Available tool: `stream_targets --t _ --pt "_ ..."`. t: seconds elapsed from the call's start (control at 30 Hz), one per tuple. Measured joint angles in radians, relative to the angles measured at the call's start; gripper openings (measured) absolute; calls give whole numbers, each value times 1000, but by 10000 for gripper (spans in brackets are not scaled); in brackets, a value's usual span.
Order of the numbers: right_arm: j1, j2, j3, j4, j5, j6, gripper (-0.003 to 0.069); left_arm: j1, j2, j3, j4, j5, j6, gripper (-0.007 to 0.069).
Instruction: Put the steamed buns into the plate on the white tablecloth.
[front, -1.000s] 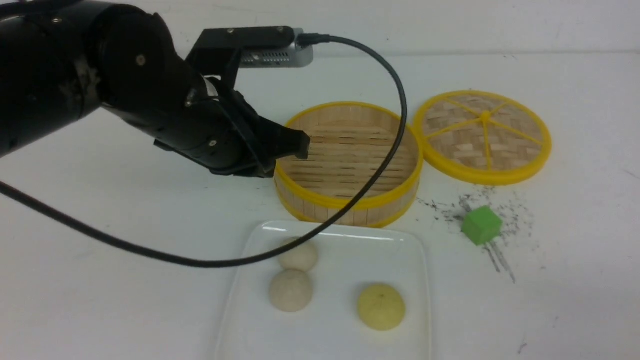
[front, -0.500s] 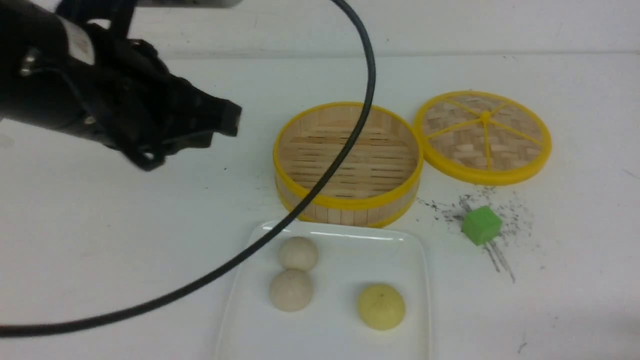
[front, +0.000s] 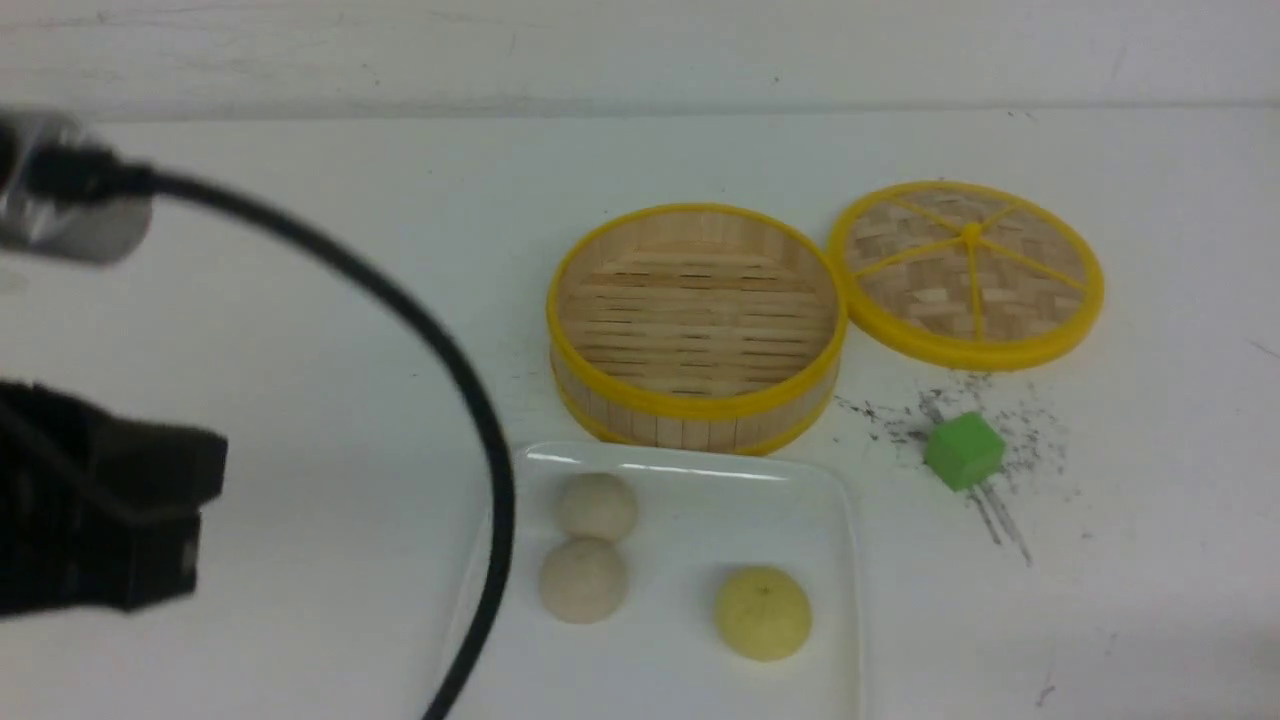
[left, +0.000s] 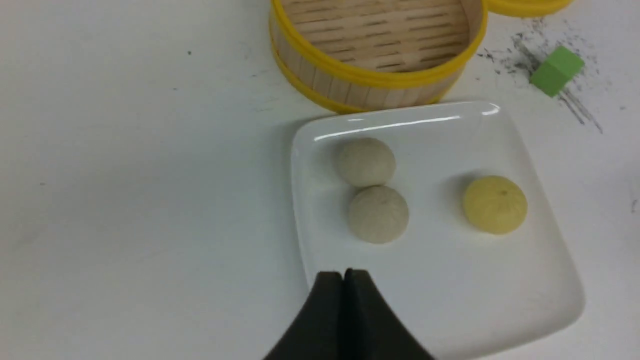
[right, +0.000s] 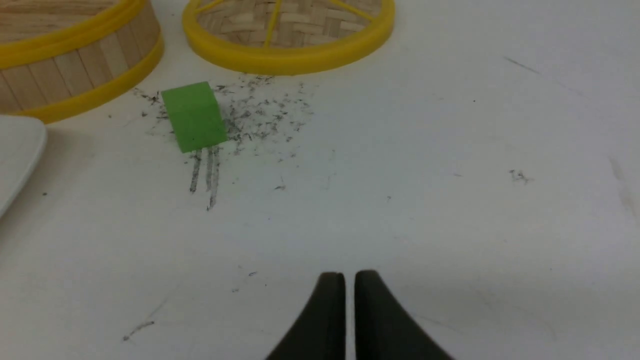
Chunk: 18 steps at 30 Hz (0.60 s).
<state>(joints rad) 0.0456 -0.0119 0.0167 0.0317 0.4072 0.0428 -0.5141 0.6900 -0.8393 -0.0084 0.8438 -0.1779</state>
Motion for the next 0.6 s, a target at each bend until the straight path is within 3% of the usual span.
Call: stream_targets --t 0.13,0.3,0.6 --pt "0 0 0 0 0 0 59 0 -120 204 -42 -273 0 2" --pt "0 0 0 0 0 0 59 0 -181 300 -56 -483 0 6" --pt "0 0 0 0 0 0 69 0 -184 312 -55 -520 0 16"
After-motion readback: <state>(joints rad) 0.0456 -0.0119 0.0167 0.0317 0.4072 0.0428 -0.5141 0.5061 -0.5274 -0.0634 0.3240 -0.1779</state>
